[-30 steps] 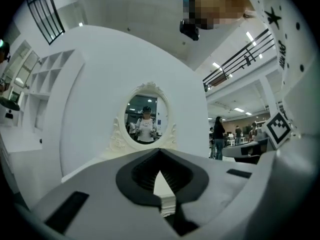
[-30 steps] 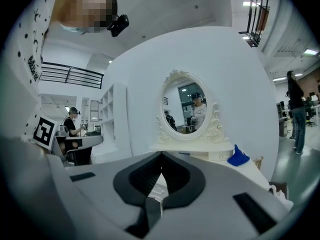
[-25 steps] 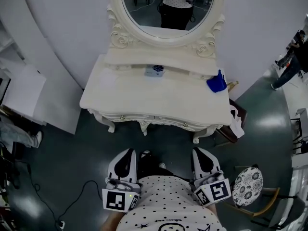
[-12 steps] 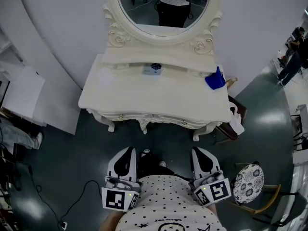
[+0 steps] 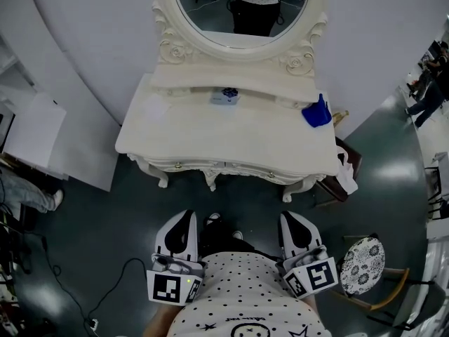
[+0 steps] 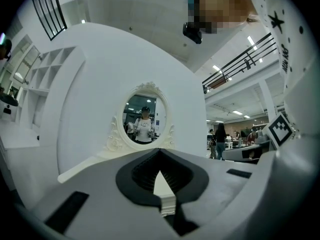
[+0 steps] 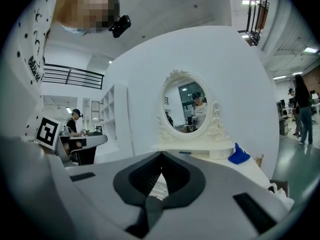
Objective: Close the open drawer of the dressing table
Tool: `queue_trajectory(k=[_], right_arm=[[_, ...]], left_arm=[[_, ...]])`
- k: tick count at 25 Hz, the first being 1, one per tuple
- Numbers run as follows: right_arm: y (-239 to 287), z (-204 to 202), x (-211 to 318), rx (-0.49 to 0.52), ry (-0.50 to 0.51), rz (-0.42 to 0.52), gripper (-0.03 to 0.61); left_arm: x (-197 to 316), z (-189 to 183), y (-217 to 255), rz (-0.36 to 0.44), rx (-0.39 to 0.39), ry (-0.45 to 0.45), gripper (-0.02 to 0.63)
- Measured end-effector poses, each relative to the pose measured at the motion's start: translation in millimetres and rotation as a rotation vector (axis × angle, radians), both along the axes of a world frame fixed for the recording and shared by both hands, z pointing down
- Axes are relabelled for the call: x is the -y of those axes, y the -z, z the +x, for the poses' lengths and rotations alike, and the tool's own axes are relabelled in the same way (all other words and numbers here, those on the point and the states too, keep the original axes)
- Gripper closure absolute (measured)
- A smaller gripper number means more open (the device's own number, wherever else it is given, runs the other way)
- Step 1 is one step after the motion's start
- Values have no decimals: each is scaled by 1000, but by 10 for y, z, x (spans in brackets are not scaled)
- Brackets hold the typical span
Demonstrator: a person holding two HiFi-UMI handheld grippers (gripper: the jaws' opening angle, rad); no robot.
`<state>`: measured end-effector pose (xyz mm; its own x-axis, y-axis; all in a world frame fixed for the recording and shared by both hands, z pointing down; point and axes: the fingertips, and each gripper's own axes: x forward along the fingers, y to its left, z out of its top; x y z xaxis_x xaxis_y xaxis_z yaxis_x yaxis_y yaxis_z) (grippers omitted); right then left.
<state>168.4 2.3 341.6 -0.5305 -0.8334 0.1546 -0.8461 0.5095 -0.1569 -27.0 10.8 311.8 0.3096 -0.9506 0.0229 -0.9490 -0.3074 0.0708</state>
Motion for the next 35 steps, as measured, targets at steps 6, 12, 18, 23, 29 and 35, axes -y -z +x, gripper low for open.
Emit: queue_trajectory(k=[6,12,18,23,29,35], right_arm=[[36,29,137,-11,5,25,569],[80,-83,-21,-9,-3,23,569],[50,-105,-74,-21,5,25,569],[18,-82,-78,-33,-1,18,569],[8,-86,-87,-30,-3,14,569],[-5,-99,-90,-31,2,8,569]], left_arm=[[111,-107,-17,20,-2,46,603],[-45,-345,14,12,11,75,603],[-108,-388,-16,15,11,89,603],[-90,-382,-13,20,9,90,603],[-82,-383,-10,20,15,85,603],[-72,-391,-10,19,14,86,603]])
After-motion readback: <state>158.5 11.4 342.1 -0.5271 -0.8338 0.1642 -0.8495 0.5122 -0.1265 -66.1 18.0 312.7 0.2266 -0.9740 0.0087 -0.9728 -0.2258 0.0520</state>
